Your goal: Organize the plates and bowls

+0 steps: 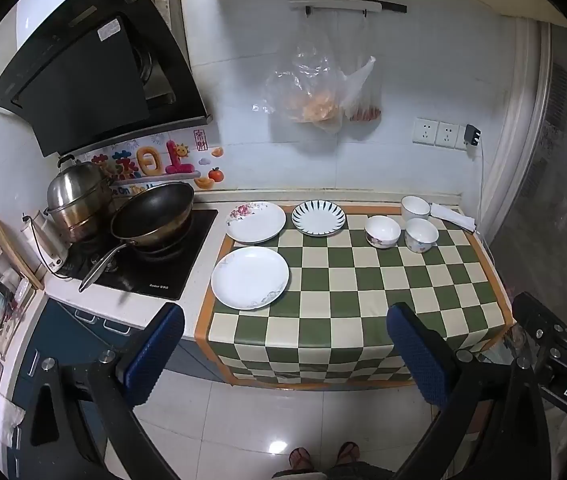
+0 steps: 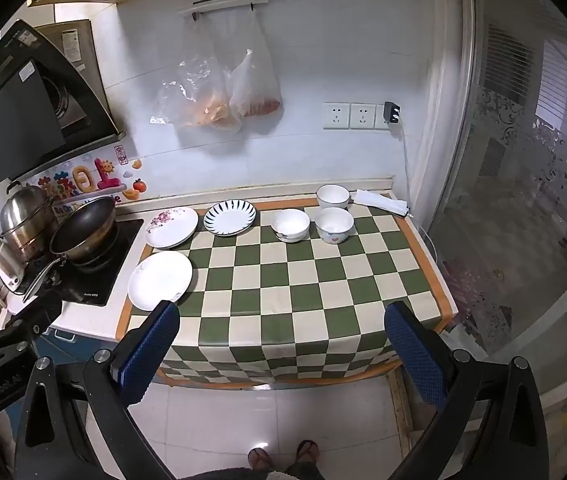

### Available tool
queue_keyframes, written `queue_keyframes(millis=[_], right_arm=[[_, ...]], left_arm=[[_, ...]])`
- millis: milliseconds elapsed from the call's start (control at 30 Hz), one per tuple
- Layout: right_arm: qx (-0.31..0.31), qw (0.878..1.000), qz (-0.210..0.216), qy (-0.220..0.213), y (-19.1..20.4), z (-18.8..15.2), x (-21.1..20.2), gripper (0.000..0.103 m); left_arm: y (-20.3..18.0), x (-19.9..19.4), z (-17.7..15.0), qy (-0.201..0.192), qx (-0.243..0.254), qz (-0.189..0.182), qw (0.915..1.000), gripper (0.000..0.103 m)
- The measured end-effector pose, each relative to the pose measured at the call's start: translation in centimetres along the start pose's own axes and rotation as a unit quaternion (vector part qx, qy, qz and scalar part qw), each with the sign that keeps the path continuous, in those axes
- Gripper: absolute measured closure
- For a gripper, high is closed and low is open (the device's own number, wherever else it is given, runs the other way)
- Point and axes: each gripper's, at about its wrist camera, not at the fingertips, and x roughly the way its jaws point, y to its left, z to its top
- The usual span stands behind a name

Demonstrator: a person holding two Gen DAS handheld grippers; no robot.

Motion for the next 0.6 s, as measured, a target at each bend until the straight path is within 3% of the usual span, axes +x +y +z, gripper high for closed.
queue_keyframes(millis=[600], right_arm=[[0.002, 1.000, 0.002, 0.001, -0.5, 0.9, 0.3, 0.000]], left_arm=[[0.1, 0.4, 0.5, -0.004, 0.002, -0.001, 1.0000, 0.000]])
